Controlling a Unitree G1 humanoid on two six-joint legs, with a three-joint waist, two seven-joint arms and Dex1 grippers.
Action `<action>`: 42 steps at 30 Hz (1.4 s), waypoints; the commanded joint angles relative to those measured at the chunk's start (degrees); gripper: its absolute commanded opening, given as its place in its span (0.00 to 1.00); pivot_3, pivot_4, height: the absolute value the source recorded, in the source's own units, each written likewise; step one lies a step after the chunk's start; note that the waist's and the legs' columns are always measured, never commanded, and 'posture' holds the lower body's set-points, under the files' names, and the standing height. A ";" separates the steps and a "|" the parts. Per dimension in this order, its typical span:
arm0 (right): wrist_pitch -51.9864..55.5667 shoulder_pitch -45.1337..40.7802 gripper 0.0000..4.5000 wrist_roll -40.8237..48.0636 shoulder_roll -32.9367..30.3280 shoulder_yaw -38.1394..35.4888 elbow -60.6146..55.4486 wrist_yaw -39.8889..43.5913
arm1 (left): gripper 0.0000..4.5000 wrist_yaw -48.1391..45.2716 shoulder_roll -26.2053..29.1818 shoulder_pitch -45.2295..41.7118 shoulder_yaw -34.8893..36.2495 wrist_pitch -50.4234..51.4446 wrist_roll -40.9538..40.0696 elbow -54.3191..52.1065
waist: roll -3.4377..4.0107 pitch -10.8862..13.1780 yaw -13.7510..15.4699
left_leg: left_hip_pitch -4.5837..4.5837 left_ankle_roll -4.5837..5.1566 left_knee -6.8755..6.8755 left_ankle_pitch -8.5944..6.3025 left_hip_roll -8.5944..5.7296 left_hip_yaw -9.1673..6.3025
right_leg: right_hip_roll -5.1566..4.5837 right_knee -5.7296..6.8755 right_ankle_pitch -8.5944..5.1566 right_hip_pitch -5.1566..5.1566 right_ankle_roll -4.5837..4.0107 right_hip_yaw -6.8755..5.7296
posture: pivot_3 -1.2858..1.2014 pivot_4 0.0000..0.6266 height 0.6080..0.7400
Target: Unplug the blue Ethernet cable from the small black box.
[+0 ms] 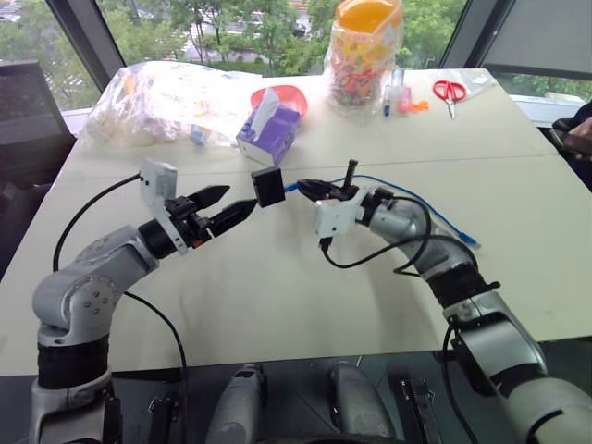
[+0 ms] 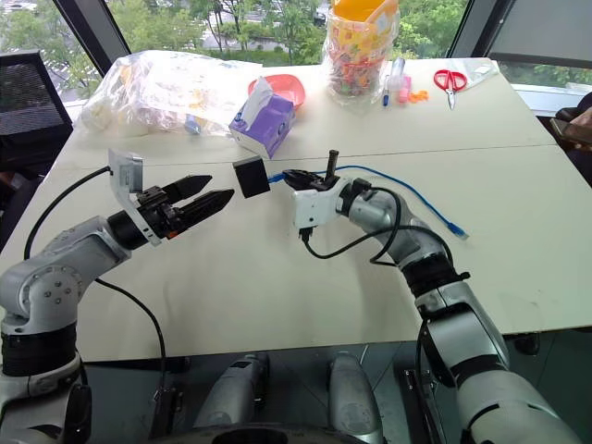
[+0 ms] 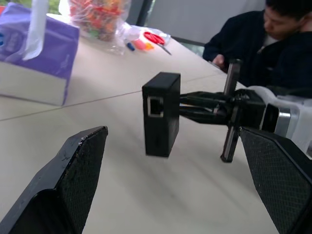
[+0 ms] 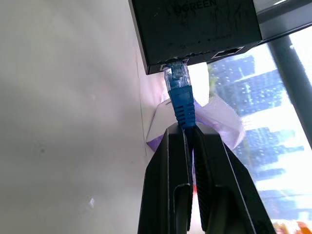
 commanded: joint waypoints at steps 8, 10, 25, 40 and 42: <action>1.37 1.59 0.01 1.99 0.06 0.86 -9.40 -0.30 | 1.00 -3.86 1.56 -2.13 -2.65 -0.29 0.95 -0.02 | -0.08 0.00 0.37 | 0.01 0.01 0.15 0.01 0.00 -0.02 | 0.00 -0.06 -0.10 0.15 -0.18 -0.01 | 0.52 0.24 0.90; 1.02 1.83 0.01 2.20 -0.33 1.11 -9.68 0.39 | 1.00 -4.82 1.89 -2.40 -3.11 -1.11 1.86 0.11 | -0.08 0.00 0.29 | 0.01 0.01 0.15 0.01 0.00 -0.02 | 0.00 -0.06 -0.09 0.15 -0.18 -0.01 | 0.52 0.24 0.90; 0.04 2.11 0.00 3.75 -1.56 2.25 -10.71 2.95 | 0.42 -6.83 0.76 -3.03 -4.76 -5.31 6.37 1.81 | -0.09 0.01 0.26 | 0.02 0.02 0.15 0.01 0.00 -0.02 | 0.00 -0.06 -0.09 0.14 -0.16 -0.01 | 0.52 0.24 0.90; 1.10 0.76 0.33 9.17 -1.88 1.95 -9.99 8.66 | 0.10 -10.47 2.07 -2.57 -6.49 -6.41 8.87 2.74 | -0.10 0.01 0.20 | 0.02 0.02 0.15 0.01 0.00 -0.02 | 0.01 -0.05 -0.08 0.14 -0.15 -0.01 | 0.52 0.24 0.90; 3.78 0.30 0.57 14.02 -1.58 1.24 -9.67 12.64 | 0.10 -12.55 2.79 -1.93 -6.32 -7.21 8.96 2.47 | -0.10 0.01 0.21 | 0.02 0.02 0.15 0.01 0.00 -0.02 | 0.01 -0.05 -0.08 0.15 -0.15 -0.01 | 0.52 0.24 0.90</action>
